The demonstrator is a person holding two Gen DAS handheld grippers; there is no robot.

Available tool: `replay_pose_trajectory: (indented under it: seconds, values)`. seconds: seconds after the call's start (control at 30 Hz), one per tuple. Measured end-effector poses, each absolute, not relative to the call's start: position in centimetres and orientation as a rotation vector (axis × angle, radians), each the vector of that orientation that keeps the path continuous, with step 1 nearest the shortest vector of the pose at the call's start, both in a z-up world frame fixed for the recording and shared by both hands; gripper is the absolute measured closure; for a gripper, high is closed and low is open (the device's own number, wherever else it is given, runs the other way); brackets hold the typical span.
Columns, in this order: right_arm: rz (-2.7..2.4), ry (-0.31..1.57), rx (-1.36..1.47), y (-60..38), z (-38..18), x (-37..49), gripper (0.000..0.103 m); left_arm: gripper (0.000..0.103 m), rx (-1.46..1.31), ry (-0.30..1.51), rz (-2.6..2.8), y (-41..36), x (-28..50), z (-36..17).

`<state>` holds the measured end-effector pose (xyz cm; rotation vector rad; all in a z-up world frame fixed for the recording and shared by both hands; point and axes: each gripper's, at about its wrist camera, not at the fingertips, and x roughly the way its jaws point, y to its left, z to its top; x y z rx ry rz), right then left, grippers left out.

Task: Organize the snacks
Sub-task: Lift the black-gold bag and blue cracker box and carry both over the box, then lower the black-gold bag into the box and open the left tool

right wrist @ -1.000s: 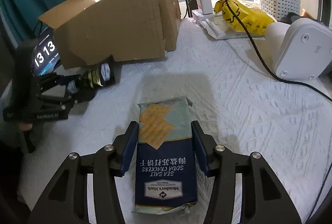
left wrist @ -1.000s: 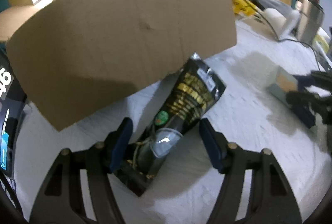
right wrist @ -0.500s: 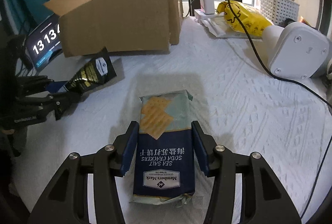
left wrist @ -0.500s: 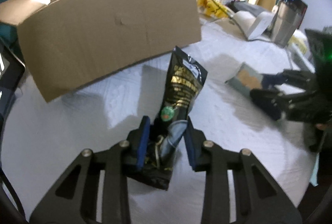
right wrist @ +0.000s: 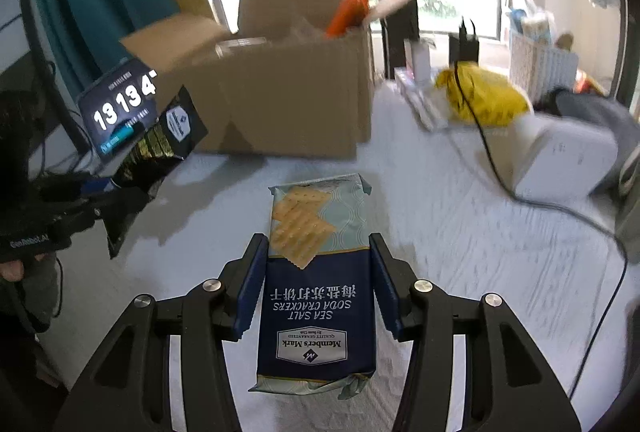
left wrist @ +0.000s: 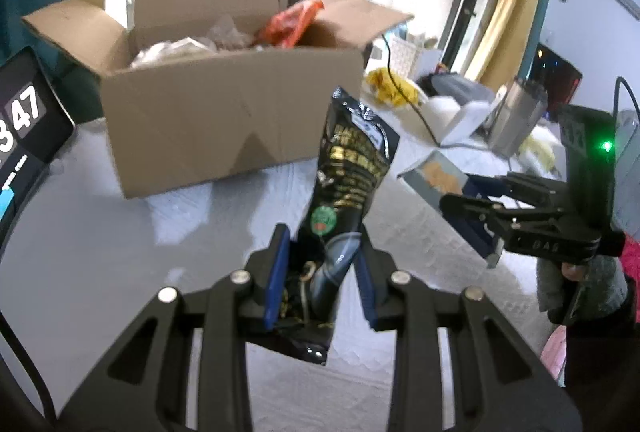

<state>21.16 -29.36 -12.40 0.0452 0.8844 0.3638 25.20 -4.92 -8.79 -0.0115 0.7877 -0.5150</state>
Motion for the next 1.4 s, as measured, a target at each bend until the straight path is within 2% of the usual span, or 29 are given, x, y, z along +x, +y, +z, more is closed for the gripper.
replay_pose_trajectory:
  seconds: [0.8, 1.4]
  values:
    - [0.418, 0.637, -0.006, -27.7, -2.1, 27.4, 0.050, 0.071, -0.125, 0.555, -0.416, -2.4, 29.6, 0.1]
    - [0.452, 0.558, 0.009, -27.7, 0.0, 33.4, 0.050, 0.071, -0.146, 0.531, -0.347, -4.4, 36.9, 1.4]
